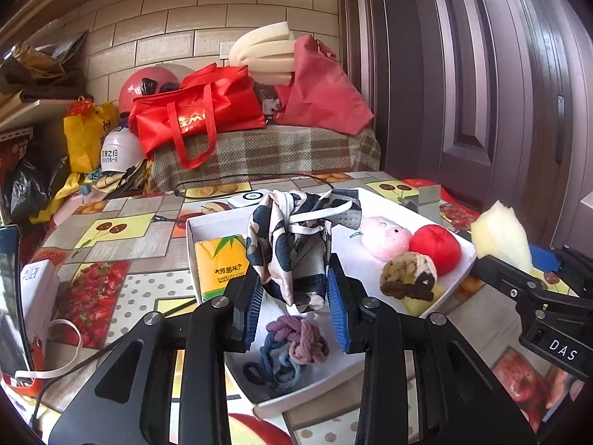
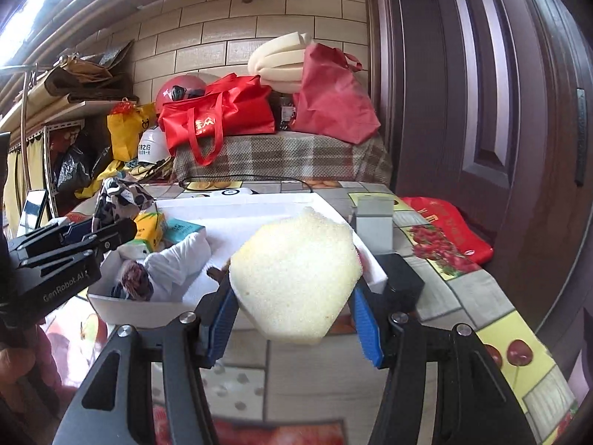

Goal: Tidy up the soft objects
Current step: 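Carry the cloth with the left tool while the right carries the foam block into the tray, releasing both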

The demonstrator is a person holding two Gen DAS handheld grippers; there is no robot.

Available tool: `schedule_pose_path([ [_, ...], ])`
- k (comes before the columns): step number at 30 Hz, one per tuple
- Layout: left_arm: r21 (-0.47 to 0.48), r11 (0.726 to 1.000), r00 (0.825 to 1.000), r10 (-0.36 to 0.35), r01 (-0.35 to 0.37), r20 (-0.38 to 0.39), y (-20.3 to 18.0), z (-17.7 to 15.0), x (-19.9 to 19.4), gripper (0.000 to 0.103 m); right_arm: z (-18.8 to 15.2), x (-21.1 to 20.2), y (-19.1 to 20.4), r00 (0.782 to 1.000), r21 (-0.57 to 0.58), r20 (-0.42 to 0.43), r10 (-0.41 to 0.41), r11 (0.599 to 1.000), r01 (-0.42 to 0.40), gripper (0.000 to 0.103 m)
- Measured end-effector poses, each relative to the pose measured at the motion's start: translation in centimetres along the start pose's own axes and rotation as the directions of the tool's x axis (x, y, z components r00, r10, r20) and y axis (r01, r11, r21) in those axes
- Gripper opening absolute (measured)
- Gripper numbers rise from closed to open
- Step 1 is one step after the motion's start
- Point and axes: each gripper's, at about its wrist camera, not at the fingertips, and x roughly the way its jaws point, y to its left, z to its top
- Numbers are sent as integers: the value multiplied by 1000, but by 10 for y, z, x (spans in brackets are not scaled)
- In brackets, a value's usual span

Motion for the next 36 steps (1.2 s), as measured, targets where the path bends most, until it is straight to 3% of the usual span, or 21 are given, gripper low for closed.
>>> schedule_pose_path([
  [17,30,995,996,93,-93,10,31,18,47,32,33,76,41,999,13,-4,33,999,-33,58],
  [25,81,996,996,47,-40,-76,30,25,77,35,41,118,33,995,88,-98,5,996,3,60],
  [27,81,995,994,59,-52,-87,29,25,80,51,41,118,32,995,93,-103,-2,996,12,68],
  [28,74,995,994,79,-73,-79,31,25,79,55,41,117,32,995,92,-99,-5,996,14,76],
  [29,64,994,993,96,-92,-73,31,25,79,69,40,115,31,995,94,-95,-29,995,38,87],
  [30,48,994,992,104,-101,-70,34,25,79,85,40,114,30,995,102,-93,-38,994,48,88],
  [32,15,994,991,106,-105,-76,39,25,80,100,40,115,24,994,129,-98,-40,990,53,90],
  [35,9,994,992,112,-111,-67,41,25,78,103,40,115,16,995,174,-95,-38,983,55,103],
  [36,13,993,992,114,-114,-61,40,25,77,103,40,114,15,995,176,-88,-43,983,58,103],
])
